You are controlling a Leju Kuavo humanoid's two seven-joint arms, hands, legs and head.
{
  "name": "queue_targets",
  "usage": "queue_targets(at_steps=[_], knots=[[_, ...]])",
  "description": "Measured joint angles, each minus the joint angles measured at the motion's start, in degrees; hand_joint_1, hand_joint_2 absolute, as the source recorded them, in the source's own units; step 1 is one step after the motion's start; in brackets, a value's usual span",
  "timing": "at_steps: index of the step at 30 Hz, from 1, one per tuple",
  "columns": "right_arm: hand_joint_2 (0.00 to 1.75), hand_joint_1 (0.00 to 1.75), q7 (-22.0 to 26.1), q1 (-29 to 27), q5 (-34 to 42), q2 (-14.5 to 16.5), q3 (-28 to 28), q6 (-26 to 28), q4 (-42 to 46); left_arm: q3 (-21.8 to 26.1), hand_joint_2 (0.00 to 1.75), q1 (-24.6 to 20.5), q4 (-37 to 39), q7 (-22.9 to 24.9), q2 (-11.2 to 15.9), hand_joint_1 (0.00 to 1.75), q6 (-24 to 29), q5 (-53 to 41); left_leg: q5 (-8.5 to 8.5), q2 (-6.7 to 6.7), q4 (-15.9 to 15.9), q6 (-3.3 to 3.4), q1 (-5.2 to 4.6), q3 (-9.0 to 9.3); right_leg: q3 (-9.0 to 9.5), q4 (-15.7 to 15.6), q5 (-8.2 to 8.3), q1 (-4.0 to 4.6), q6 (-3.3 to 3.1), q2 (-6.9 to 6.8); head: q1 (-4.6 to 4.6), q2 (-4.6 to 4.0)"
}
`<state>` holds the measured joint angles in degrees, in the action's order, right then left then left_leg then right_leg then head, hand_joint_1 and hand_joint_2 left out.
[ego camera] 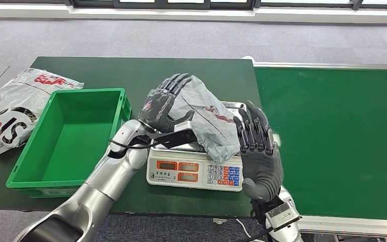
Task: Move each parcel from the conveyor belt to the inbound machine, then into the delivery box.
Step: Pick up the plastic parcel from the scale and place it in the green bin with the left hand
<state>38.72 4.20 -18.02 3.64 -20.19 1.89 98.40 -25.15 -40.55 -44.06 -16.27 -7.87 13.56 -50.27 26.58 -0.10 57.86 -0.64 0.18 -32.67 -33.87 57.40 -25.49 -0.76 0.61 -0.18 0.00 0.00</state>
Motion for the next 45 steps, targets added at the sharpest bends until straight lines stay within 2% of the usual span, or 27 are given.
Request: queue_targets(at_steps=[5,10,16,26,30,36,45], knots=[[1.75,0.0,-0.6,0.8,-0.1,-0.6,-1.6,0.0,0.0,-5.7,1.75,-8.6,10.1,2.0,-4.0,0.0,-6.1,-4.7,-0.01,-0.01,0.0,0.03,-0.02,-0.05,0.0,0.0,0.01,-0.03,0.01,0.0,0.01,0.0],[1.75,0.0,0.6,0.5,-0.3,-1.1,-2.8,-1.0,0.0,-10.0,1.75,-12.8,16.3,3.8,-6.2,0.0,-11.9,-7.1,0.01,0.04,0.0,0.04,-0.03,-0.08,-0.07,0.0,0.0,-0.04,0.01,0.04,0.0,0.0],[1.75,0.0,0.3,1.6,0.0,-1.1,-4.2,-3.1,-0.1,-13.6,1.75,-12.9,21.1,6.4,-8.4,0.0,-14.8,-8.2,0.0,0.02,0.0,0.03,-0.02,-0.1,-0.08,0.0,0.0,-0.02,0.01,0.03,0.0,0.0],[1.75,0.0,-0.1,4.0,0.0,-1.1,-5.9,-5.3,-0.3,-15.1,1.75,-11.3,26.1,10.3,-9.9,0.0,-22.7,-8.2,-0.01,0.01,0.0,0.04,-0.02,-0.13,-0.07,0.0,0.0,-0.03,0.02,0.02,0.0,0.0],[1.75,0.0,0.0,4.9,0.1,-1.0,-6.6,-5.7,-0.6,-15.1,1.75,-11.0,26.9,11.2,-10.0,1.75,-24.3,-8.2,-0.01,0.01,0.0,0.04,-0.02,-0.13,-0.07,0.0,0.0,-0.03,0.02,0.01,0.01,0.0],[1.75,0.0,-0.4,5.6,0.1,-0.6,-7.4,-6.0,-0.8,-15.2,1.75,-11.1,27.5,11.3,-10.0,1.75,-25.6,-8.7,-0.01,-0.01,0.0,0.04,-0.02,-0.11,-0.05,0.0,0.0,-0.03,0.01,0.0,0.0,0.0],[1.75,0.0,-1.0,4.8,-0.1,0.1,-7.5,-6.4,-0.9,-15.3,1.75,-11.9,27.6,11.8,-9.5,1.75,-21.8,-8.6,-0.02,-0.01,0.0,0.03,-0.02,-0.1,-0.05,0.0,0.0,-0.02,0.01,0.01,0.0,0.0]])
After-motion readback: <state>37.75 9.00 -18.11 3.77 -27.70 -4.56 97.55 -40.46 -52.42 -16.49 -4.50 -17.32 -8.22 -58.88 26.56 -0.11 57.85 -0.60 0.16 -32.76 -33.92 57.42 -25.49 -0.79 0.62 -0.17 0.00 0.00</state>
